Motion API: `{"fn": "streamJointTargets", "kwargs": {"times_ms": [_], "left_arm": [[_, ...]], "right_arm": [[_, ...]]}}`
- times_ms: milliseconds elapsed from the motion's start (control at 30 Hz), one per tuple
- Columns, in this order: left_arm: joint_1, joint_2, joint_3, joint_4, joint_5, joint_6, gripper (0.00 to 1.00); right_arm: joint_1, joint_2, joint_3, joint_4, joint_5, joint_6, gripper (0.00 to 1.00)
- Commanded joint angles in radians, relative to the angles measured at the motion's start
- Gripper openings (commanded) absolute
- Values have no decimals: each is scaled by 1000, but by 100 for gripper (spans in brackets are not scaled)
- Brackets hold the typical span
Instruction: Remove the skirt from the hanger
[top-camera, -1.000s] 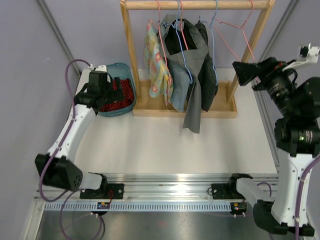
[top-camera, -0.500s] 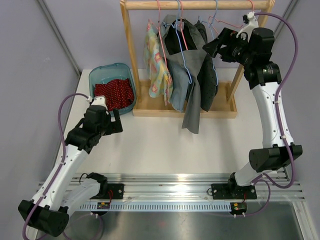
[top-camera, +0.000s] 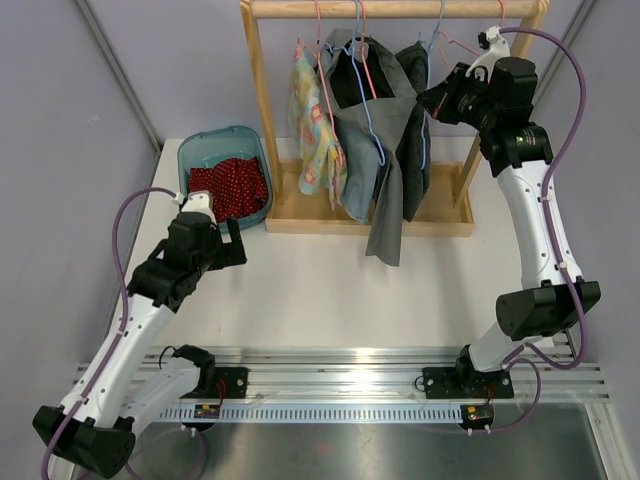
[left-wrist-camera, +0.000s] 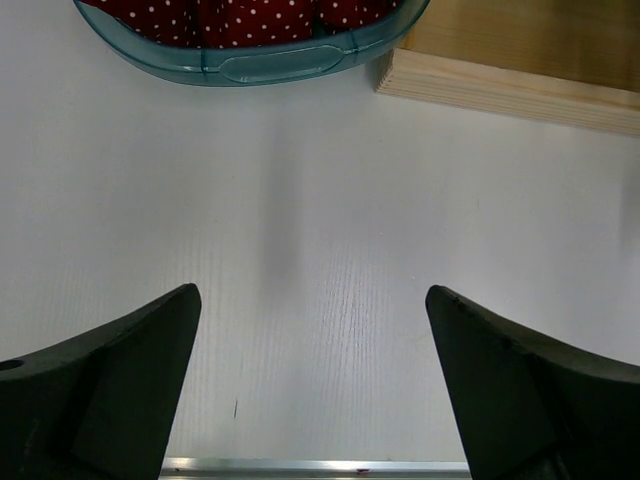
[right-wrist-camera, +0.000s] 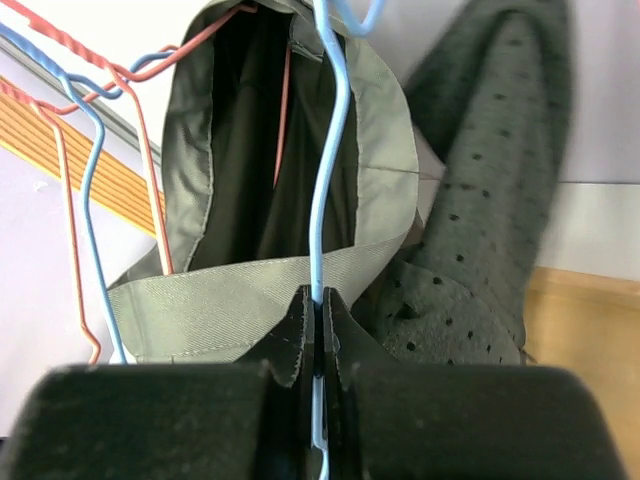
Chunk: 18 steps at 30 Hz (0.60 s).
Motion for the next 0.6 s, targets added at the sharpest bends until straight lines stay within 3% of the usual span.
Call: {"fn": "streamJointTargets", "kwargs": {"times_ms": [0,133,267,467,567], "left_arm": [[-5,-31,4,61,11,11,99],[-38,-56,44,88,16,34,99],[-240,17,188,87,-102,52,99],[-464,232,554,138,-110,143,99],[-538,289,621,240,-40,206,99]], "right_arm": [[2,14,58,21,22,-2,0],[2,22,190,-42,45,-22,0],[2,-8,276,-86,71,-31,0],[4,-198,151,-137,69,-32,0],[2,-287,66,-138,48,-19,0]]}}
